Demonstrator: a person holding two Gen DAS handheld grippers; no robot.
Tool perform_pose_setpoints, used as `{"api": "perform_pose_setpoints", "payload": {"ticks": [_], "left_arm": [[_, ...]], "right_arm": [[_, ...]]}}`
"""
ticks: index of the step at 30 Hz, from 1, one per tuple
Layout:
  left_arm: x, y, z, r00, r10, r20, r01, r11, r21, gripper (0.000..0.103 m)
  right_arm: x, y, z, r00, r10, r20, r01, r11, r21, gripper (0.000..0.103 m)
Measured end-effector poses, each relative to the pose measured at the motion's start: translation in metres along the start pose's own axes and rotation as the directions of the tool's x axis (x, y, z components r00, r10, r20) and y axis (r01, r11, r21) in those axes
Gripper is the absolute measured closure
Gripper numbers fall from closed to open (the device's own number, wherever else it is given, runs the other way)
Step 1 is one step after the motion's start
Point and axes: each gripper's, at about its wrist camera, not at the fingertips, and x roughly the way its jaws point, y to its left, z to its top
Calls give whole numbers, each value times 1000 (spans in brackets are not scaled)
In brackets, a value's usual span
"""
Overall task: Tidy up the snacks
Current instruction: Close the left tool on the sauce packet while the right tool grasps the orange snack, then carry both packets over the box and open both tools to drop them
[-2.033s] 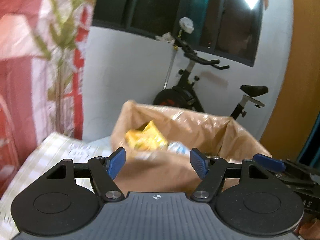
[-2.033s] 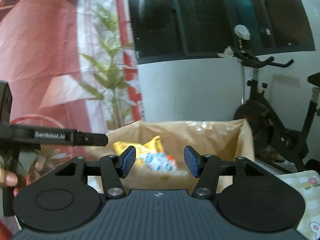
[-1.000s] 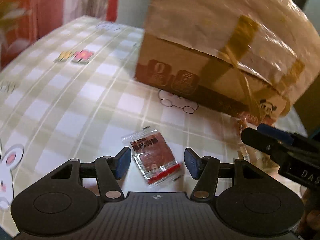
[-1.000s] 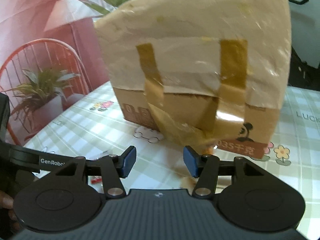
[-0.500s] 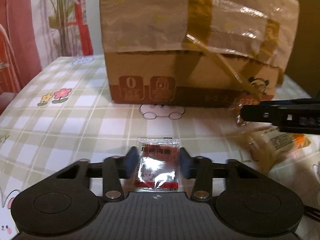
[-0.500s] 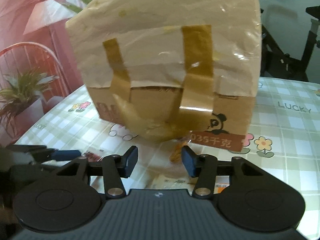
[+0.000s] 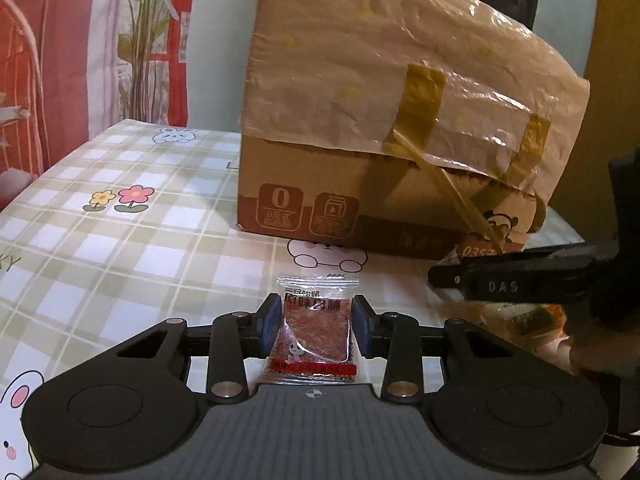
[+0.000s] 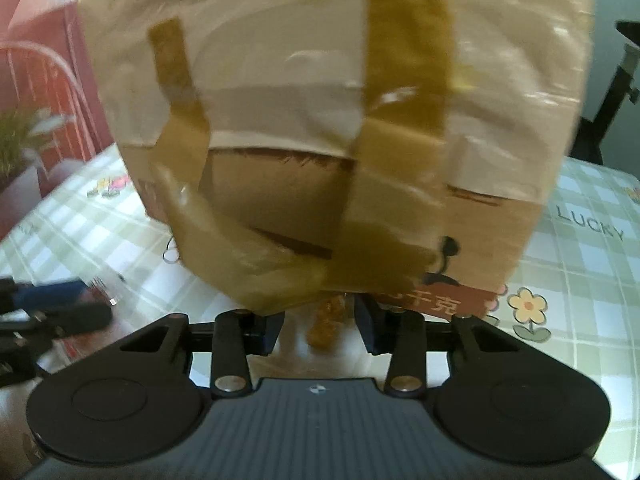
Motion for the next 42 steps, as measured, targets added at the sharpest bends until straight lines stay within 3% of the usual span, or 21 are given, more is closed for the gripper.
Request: {"api": "perform_pose_setpoints", "payload": {"ticks": [2,3,5,12,20,26,31,35,38,42], "left_arm": [[0,3,1,1000,0,0,0,1000,-14,63],[0,5,1,1000,1,0,-1,1000,-22,63],[0,6,1,1000,0,-1,0,1000,-31,63],[0,11,2,1000,-1,-3,1,999,-46,63],[-17,19,19,999,-27,42,31,996,-85,63],[-40,18,54,988,-43,145,53,996,-71,63],[-64,6,100,960,-86,267,93,996,-13,63],[-72,-13,140,934,-126,335,121,992,35,63],[-69,-29,167,919,-153,363,139,988,64,63],[-43,-52,196,918,-199,344,170,979,113,63]], "right_arm": [[1,3,-1,1000,7,1,-7,1000,-6,64],[0,5,-2,1000,19,-1,-19,1000,-14,73],[0,12,-3,999,50,-6,-50,998,-29,80],[-18,34,-14,988,154,2,-153,985,-75,81],[-58,47,1,966,217,142,-198,970,-141,82],[-96,47,31,922,258,288,-219,962,-161,82],[-131,40,66,867,281,411,-218,956,-194,82],[-146,33,97,842,269,468,-166,954,-250,82],[-142,19,119,844,227,485,-119,962,-245,82],[-115,-4,143,885,180,429,-107,976,-189,82]]}}
